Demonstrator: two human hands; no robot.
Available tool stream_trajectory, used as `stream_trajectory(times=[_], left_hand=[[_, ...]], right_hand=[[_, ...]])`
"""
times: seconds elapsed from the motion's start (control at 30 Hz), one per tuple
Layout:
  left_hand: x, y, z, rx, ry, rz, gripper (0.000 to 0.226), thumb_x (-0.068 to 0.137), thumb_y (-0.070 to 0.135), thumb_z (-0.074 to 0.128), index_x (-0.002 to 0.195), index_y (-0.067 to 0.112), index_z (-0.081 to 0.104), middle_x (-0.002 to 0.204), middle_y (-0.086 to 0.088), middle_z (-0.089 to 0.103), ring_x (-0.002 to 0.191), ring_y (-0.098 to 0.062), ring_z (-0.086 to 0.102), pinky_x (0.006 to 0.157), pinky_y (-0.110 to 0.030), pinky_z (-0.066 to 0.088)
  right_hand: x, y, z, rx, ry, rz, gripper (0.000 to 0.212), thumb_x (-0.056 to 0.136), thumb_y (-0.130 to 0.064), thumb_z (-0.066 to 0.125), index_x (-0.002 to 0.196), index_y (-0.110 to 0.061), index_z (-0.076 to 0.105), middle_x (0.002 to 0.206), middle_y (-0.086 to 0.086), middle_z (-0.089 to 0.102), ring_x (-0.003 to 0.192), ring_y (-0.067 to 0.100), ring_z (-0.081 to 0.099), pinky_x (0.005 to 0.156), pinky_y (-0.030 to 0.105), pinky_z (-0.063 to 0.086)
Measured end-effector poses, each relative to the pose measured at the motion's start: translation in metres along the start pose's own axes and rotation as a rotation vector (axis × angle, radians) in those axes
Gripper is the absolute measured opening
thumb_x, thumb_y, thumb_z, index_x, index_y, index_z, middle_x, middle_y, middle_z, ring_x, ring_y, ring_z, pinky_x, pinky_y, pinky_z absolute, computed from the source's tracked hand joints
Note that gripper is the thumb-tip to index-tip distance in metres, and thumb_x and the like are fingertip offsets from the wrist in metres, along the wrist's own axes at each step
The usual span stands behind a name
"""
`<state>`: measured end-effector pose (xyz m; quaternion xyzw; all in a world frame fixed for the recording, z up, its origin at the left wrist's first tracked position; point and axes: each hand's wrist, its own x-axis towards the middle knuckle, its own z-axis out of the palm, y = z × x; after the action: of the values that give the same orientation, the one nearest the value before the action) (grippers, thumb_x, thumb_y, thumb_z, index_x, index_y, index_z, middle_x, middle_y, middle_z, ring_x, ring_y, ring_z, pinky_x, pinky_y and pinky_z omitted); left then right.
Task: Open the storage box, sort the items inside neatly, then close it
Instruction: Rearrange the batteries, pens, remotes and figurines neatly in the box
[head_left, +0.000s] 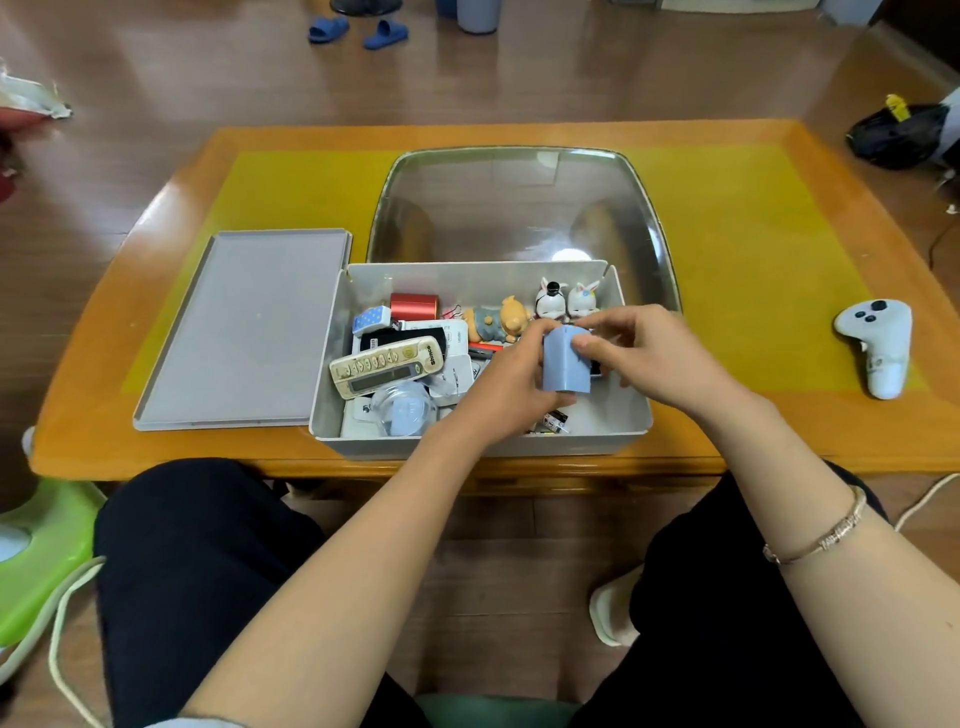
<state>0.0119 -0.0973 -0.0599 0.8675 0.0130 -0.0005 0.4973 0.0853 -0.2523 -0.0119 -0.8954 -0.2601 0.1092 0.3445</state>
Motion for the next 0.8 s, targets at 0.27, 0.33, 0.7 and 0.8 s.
stream_trajectory(times=[0.27,0.33,0.7,0.8], left_hand=[[0.009,0.007,0.007,-0.062,-0.076,-0.14,0.071,0.077,0.015,0.079,0.131,0.022,0.035,0.096,0.007,0.058,0.081,-0.004,0.06,0.067,-0.021,0.052],[0.007,0.009,0.007,-0.076,-0.103,-0.156,0.081,0.08,0.015,0.076,0.143,0.021,0.024,0.109,-0.001,0.062,0.091,-0.008,0.062,0.077,-0.025,0.053],[-0.013,-0.002,0.004,0.649,-0.613,-0.042,0.092,0.067,0.088,0.045,0.14,0.031,0.044,0.15,0.001,0.037,0.139,-0.02,0.029,0.104,-0.05,0.028],[-0.012,-0.002,0.007,0.749,-0.63,-0.072,0.096,0.068,0.089,0.041,0.144,0.029,0.04,0.156,-0.001,0.026,0.143,-0.025,0.021,0.109,-0.057,0.019]], right_hand=[[0.0,0.008,-0.009,-0.351,-0.157,-0.231,0.071,0.061,-0.035,0.085,0.124,-0.018,0.057,0.113,0.0,0.063,0.084,0.006,0.047,0.075,0.021,0.035],[0.001,0.012,-0.012,-0.399,-0.129,-0.212,0.069,0.059,-0.034,0.084,0.12,-0.016,0.059,0.112,0.004,0.065,0.095,0.019,0.057,0.082,0.033,0.045],[0.002,0.019,-0.007,-0.721,-0.216,-0.15,0.074,0.057,-0.053,0.08,0.122,-0.029,0.054,0.117,-0.005,0.062,0.105,0.022,0.059,0.071,0.031,0.035],[0.005,0.021,-0.003,-0.813,-0.239,-0.134,0.078,0.057,-0.056,0.08,0.126,-0.032,0.052,0.118,-0.007,0.063,0.107,0.022,0.06,0.071,0.032,0.034]])
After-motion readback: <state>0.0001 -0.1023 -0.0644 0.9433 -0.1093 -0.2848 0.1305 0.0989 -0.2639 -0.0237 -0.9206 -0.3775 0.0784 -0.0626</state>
